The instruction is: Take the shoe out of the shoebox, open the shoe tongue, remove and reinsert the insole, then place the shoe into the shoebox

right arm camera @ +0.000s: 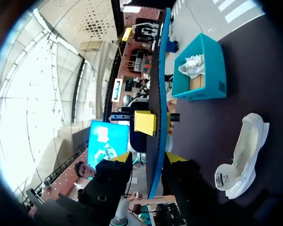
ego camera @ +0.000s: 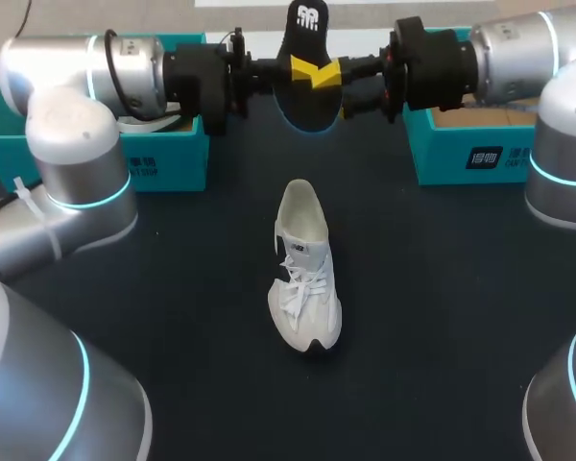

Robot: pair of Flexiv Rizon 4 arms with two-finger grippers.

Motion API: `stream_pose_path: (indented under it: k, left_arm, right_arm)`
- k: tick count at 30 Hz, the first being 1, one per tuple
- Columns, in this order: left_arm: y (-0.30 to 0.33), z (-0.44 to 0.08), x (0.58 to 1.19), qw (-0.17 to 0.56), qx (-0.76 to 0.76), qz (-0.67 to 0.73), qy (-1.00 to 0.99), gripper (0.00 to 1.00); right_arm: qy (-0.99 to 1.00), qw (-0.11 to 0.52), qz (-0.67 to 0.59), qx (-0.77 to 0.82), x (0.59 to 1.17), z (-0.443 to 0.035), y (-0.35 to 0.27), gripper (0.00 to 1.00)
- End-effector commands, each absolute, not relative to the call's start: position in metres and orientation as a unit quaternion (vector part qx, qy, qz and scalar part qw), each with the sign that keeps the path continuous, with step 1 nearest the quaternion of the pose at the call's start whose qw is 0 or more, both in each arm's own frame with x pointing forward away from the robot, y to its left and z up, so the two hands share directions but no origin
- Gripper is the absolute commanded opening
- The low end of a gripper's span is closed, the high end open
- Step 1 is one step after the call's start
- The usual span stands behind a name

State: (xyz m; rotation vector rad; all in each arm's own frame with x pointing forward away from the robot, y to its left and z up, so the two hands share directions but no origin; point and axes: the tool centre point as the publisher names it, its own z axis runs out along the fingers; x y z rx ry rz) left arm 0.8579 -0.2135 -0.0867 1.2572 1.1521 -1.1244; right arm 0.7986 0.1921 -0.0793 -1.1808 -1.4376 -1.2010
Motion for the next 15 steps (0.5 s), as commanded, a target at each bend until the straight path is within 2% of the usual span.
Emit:
stream_pose_path:
  k: [1, 15]
  left_arm:
    - [-0.2185, -0.0874, 0.8566, 0.527, 0.522, -0.47, 0.479, 0.0]
    - [-0.2206, -0.0863, 0.8536, 0.535, 0.511, -0.474, 0.477, 0.0]
  right_arm:
    - [-0.582, 0.451, -0.482, -0.474, 0.8044, -0.081, 0.1955, 0.35]
    - [-0.581, 0.458, -0.48, -0.472, 0.8073, -0.0842, 0.1988, 0.13]
